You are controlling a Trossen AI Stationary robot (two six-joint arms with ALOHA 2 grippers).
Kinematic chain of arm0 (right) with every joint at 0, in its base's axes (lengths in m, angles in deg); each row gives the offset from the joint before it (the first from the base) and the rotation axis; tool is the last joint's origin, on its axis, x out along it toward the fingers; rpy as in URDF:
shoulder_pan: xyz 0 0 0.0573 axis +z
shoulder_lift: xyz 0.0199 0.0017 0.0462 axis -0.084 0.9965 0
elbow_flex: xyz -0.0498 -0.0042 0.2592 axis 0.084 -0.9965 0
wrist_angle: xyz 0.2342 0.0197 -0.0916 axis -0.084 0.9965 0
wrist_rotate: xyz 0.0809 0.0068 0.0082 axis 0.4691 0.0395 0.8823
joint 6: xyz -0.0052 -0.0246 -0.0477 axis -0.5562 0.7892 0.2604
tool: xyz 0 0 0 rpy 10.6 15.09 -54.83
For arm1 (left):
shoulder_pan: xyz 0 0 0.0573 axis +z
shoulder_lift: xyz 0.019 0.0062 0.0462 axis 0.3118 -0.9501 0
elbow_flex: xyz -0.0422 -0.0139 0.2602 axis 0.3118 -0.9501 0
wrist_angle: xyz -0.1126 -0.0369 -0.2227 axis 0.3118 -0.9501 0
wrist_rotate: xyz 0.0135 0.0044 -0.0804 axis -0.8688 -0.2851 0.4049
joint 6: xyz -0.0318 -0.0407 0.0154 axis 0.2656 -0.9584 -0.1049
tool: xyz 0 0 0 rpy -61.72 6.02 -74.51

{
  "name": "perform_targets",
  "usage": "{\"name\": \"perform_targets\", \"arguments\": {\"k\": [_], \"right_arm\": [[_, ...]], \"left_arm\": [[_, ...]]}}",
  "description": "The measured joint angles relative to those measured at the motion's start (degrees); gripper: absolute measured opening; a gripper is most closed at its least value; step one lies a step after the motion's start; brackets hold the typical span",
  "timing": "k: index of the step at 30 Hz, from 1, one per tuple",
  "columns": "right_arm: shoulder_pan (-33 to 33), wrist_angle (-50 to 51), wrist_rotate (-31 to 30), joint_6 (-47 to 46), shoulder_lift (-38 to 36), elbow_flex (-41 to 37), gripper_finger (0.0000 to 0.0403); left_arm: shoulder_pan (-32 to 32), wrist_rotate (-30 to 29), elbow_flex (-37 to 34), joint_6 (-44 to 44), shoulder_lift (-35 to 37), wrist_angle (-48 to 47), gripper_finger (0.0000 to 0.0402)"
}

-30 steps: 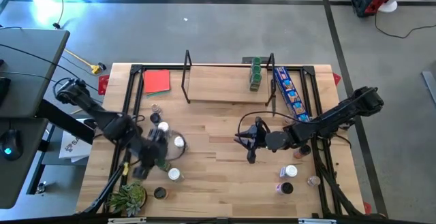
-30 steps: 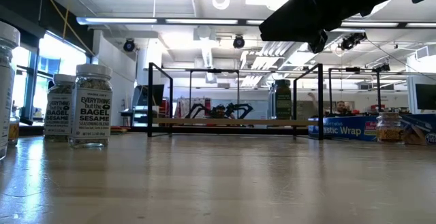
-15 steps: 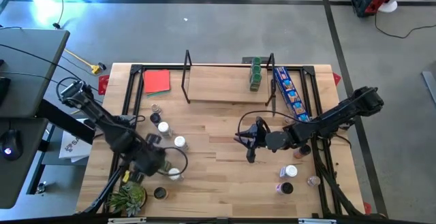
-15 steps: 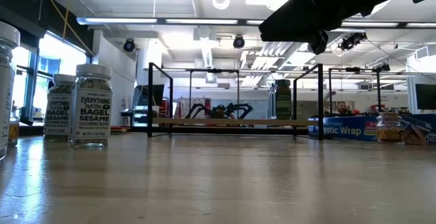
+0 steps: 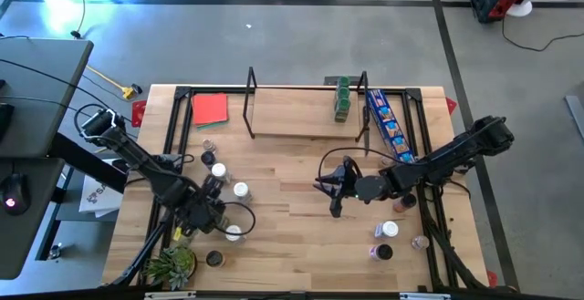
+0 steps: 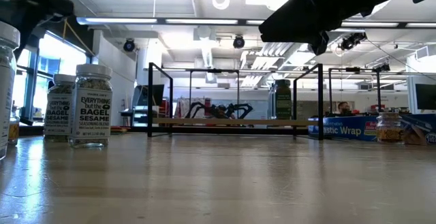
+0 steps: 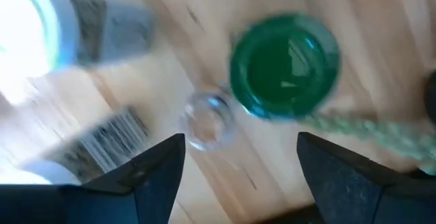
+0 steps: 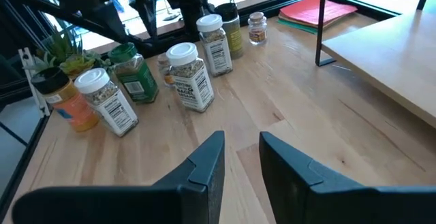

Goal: Shelf spices
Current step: Put the green seasoning bottle on the shelf aligned with the other green seasoning bottle

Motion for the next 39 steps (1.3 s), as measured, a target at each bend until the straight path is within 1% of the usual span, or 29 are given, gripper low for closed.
{"name": "perform_targets", "arguments": {"k": [4,11,17,25,29,33,39], "right_arm": [[0.11,0.06,-0.01,-0.27,0.0,0.0,0.0087],[0.11,0.28,0.0,-0.27,0.0,0.0,0.0087],[0.11,0.28,0.0,-0.21,0.0,0.0,0.0087],[0.11,0.97,0.0,-0.12,0.0,0.0,0.0087],[0.11,1.02,0.0,-0.12,0.0,0.0,0.0087],[0.11,1.02,0.01,-0.12,0.0,0.0,0.0087],[0.11,1.1,0.01,-0.12,0.0,0.0,0.0087]], "left_arm": [[0.0,1.53,0.0,2.8,0.0,3.93,0.028],[0.07,1.31,0.0,4.3,-2.01,7.89,0.028],[0.86,2.22,0.0,1.56,-5.91,9.58,0.028],[1.29,2.46,0.0,1.3,-6.34,17.42,0.0249],[1.55,0.99,0.0,-1.14,-6.34,20.02,0.0242],[2.61,-0.42,0.0,-1.65,-6.34,22.13,0.0241],[5.6,-2.41,0.0,-2.13,-6.34,26.84,0.0236]]}}
